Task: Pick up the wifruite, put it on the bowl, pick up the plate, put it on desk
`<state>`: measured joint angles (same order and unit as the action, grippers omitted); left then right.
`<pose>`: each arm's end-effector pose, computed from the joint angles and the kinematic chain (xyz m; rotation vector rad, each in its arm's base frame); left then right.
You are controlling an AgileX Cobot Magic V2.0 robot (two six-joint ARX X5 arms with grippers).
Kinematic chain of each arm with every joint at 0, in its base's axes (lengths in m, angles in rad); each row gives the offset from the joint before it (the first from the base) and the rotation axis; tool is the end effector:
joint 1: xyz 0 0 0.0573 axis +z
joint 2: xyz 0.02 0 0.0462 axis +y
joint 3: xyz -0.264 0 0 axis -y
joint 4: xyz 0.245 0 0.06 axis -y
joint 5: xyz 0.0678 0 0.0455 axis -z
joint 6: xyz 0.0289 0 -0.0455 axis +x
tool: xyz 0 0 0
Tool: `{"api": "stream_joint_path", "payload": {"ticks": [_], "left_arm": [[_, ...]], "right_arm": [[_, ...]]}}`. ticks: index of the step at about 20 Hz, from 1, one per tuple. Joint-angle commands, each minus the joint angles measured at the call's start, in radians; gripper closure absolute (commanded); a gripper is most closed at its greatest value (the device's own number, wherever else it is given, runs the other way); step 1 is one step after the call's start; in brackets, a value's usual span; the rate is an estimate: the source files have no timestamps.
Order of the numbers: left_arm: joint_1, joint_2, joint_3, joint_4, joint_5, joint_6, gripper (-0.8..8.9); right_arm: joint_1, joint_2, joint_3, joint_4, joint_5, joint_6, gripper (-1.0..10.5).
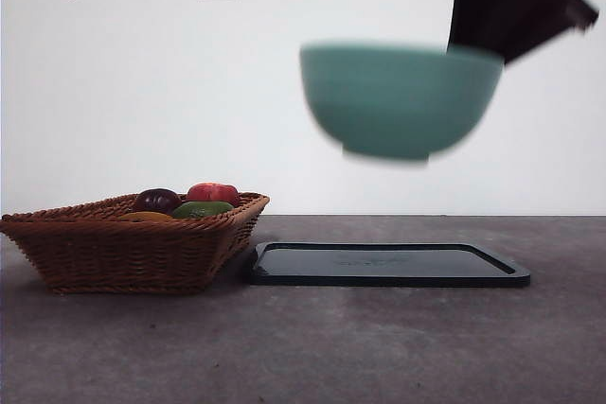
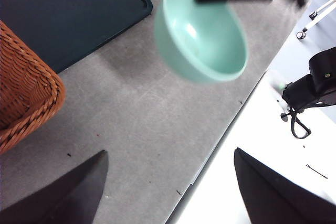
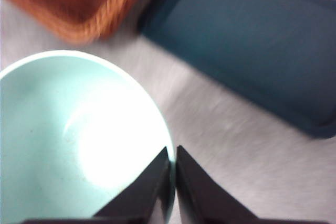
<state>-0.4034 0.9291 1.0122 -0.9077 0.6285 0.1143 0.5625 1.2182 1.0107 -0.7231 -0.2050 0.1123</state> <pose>0.1433 -0.0796 0.3282 0.0013 0.7979 -1.0175 0.1985 0.1321 0.2824 -0.0703 0.9745 0.6558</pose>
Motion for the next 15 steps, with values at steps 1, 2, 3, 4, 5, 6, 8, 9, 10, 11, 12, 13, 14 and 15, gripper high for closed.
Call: {"api": "stream_joint_path", "payload": {"ticks": [1, 2, 3, 4, 5, 6, 8, 9, 10, 11, 12, 13, 14, 15], "left_arm": [[-0.005, 0.006, 0.01, 0.01, 0.007, 0.013, 4.42], [-0.005, 0.006, 0.01, 0.01, 0.007, 0.013, 4.42], [-0.005, 0.006, 0.01, 0.01, 0.007, 0.013, 4.42], [-0.005, 0.006, 0.01, 0.01, 0.007, 0.013, 4.42], [-0.005, 0.006, 0.01, 0.01, 0.007, 0.013, 4.42], [-0.005, 0.006, 0.01, 0.01, 0.007, 0.013, 4.42], [-0.005, 0.006, 0.01, 0.01, 0.007, 0.013, 4.42], [-0.005, 0.006, 0.01, 0.01, 0.007, 0.013, 4.42], [-0.005, 0.006, 0.01, 0.01, 0.007, 0.013, 4.42], [-0.005, 0.006, 0.01, 0.01, 0.007, 0.013, 4.42], [-0.005, 0.006, 0.01, 0.009, 0.007, 0.013, 4.42], [-0.005, 0.006, 0.01, 0.009, 0.007, 0.013, 4.42], [-0.005, 0.006, 0.01, 0.007, 0.007, 0.013, 4.42], [-0.005, 0.006, 0.01, 0.007, 0.007, 0.013, 4.42]], "right_arm": [[0.039, 0.02, -0.056, 0.077, 0.005, 0.039, 9.4], [0.055, 0.03, -0.086, 0.113, 0.006, 0.047, 9.4], [0.067, 0.039, -0.113, 0.147, 0.025, 0.058, 9.4], [0.08, 0.053, -0.131, 0.169, 0.049, 0.061, 9.4], [0.091, 0.069, -0.146, 0.186, 0.061, 0.061, 9.4], [0.099, 0.087, -0.159, 0.205, 0.065, 0.065, 9.4], [0.111, 0.129, -0.174, 0.225, 0.08, 0.065, 9.4], [0.114, 0.152, -0.174, 0.23, 0.083, 0.064, 9.4], [0.116, 0.174, -0.174, 0.243, 0.083, 0.064, 9.4], [0.116, 0.193, -0.174, 0.259, 0.082, 0.064, 9.4], [0.116, 0.209, -0.174, 0.274, 0.082, 0.064, 9.4], [0.116, 0.219, -0.174, 0.28, 0.083, 0.065, 9.4], [0.116, 0.224, -0.174, 0.281, 0.083, 0.065, 9.4], [0.116, 0.225, -0.174, 0.281, 0.082, 0.064, 9.4]]}}
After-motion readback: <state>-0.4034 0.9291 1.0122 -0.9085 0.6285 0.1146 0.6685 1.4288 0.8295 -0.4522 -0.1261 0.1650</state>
